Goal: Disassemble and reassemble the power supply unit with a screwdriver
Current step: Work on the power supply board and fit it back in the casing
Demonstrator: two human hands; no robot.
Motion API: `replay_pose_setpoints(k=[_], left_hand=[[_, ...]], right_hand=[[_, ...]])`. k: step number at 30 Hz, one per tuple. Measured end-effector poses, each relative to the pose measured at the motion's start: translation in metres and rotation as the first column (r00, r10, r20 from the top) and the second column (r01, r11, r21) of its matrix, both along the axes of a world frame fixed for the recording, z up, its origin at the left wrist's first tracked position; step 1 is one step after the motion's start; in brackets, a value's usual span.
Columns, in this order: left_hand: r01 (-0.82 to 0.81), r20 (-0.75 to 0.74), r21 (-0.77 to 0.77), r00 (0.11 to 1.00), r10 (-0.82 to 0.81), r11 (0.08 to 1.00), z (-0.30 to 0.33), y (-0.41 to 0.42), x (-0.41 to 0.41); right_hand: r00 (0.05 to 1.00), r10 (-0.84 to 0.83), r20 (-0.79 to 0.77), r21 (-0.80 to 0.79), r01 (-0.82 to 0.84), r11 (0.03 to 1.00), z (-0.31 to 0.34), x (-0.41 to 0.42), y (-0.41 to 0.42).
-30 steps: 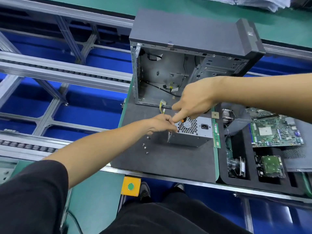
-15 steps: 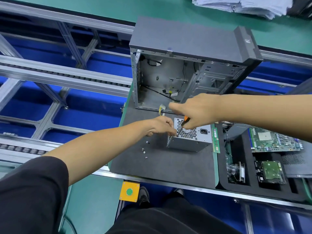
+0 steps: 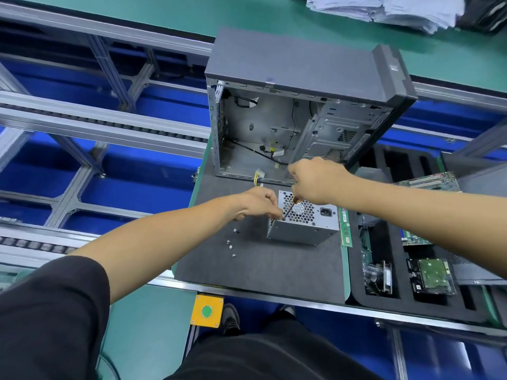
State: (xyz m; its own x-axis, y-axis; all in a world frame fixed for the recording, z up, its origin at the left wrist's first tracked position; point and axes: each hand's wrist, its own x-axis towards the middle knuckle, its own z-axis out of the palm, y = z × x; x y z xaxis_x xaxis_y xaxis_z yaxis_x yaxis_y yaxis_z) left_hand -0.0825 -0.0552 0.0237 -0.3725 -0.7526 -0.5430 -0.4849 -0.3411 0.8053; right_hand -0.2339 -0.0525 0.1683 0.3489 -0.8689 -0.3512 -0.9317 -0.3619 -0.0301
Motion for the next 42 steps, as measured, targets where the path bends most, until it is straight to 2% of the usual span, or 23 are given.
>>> replay_pose_setpoints(k=[3, 5, 6, 8, 10, 13, 17, 21, 30, 35, 42], left_hand=[[0.021, -0.064, -0.025, 0.998, -0.022, 0.999, -0.001, 0.004, 0.008], [0.024, -0.091, -0.1, 0.995, -0.033, 0.995, -0.005, 0.012, 0.03], [0.015, -0.06, -0.162, 0.998, -0.025, 0.987, -0.011, 0.018, 0.046], [0.05, 0.123, -0.292, 0.992, -0.014, 0.955, -0.026, 0.035, 0.086], [0.048, 0.228, -0.338, 0.973, 0.033, 0.94, -0.045, 0.059, 0.119], [-0.02, 0.251, -0.352, 0.961, 0.115, 0.936, -0.068, 0.091, 0.135], [-0.013, 0.305, -0.414, 0.94, 0.151, 0.91, -0.085, 0.104, 0.124], [-0.006, 0.343, -0.463, 0.921, 0.185, 0.886, -0.09, 0.107, 0.115], [0.011, 0.423, -0.496, 0.877, 0.23, 0.868, -0.093, 0.109, 0.107], [0.132, 0.501, -0.517, 0.848, 0.174, 0.846, -0.096, 0.106, 0.104], [0.144, 0.49, -0.49, 0.861, 0.135, 0.86, -0.095, 0.101, 0.104]], right_hand=[[1.0, -0.027, 0.0, 0.004, 0.027, 1.0, -0.001, -0.004, 0.005], [1.0, -0.023, -0.011, 0.012, 0.023, 1.0, 0.005, -0.008, 0.005], [1.0, -0.023, -0.011, 0.019, 0.023, 1.0, 0.007, -0.011, 0.005], [1.0, -0.024, -0.002, 0.016, 0.024, 1.0, 0.01, -0.015, 0.007], [0.999, -0.03, 0.014, -0.022, 0.03, 0.999, 0.01, -0.019, 0.009], [0.991, -0.106, 0.084, -0.071, 0.112, 0.991, 0.012, -0.027, 0.008], [0.937, -0.269, 0.221, -0.027, 0.282, 0.959, 0.014, -0.04, 0.005], [0.886, -0.358, 0.294, 0.006, 0.373, 0.928, 0.011, -0.052, 0.007], [0.822, -0.416, 0.388, 0.082, 0.419, 0.904, 0.006, -0.064, 0.02], [0.792, -0.449, 0.414, 0.104, 0.449, 0.887, 0.003, -0.074, 0.024], [0.788, -0.456, 0.413, 0.097, 0.459, 0.883, 0.001, -0.077, 0.025]])
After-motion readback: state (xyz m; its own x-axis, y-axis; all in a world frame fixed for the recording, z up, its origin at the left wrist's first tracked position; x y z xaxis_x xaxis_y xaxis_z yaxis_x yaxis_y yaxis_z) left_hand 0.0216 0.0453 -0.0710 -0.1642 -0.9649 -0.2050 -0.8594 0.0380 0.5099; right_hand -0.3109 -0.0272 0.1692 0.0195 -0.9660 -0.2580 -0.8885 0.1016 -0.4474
